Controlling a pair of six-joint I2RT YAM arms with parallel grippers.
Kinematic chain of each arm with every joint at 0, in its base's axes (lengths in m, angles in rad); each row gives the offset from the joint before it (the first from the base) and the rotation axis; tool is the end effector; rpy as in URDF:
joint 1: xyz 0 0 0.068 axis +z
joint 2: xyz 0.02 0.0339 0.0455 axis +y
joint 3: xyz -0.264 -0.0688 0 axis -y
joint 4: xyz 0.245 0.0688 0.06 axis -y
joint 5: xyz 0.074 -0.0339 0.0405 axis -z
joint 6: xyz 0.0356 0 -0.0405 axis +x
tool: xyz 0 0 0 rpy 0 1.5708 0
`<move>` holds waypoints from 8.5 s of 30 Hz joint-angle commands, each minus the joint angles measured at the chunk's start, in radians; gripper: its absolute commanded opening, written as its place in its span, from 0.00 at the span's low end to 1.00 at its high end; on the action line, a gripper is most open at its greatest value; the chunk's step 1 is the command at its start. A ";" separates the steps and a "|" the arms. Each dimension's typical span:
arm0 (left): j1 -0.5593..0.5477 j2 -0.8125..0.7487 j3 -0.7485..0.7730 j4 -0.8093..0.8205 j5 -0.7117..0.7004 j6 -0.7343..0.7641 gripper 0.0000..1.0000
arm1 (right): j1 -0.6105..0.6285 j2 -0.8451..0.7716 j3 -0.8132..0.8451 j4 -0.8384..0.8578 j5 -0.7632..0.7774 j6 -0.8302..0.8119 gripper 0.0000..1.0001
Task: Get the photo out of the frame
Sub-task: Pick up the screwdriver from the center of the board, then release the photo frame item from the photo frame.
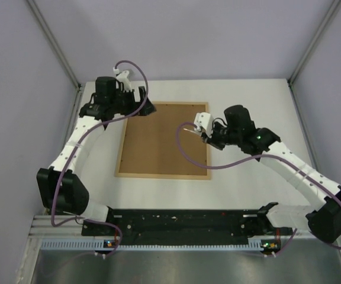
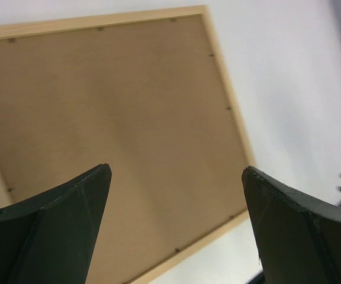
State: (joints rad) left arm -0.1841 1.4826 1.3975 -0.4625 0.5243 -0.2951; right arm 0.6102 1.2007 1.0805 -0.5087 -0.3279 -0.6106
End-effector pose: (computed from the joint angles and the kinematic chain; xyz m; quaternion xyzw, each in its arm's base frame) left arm 0.3265 -0.0789 0.3609 0.0800 0.8479 -0.3317 0.4057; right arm 0.2082 0.1595 0.3265 -0.5646 0.6780 0.1454 0.4477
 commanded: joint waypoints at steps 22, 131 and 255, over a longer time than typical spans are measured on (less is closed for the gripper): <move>0.146 0.220 -0.270 -0.143 -0.531 0.241 0.89 | 0.043 0.232 0.157 -0.255 -0.008 0.094 0.00; -0.063 0.510 -0.026 -0.103 -0.168 0.074 0.49 | 0.247 1.031 0.726 -0.547 0.116 -0.236 0.00; -0.077 0.555 -0.034 -0.091 -0.150 0.039 0.26 | 0.232 1.042 0.806 -0.616 0.155 -0.256 0.00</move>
State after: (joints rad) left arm -0.2504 1.9972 1.3727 -0.5690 0.3698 -0.2691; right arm 0.8406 2.2364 1.8683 -1.1126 -0.1581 -0.8562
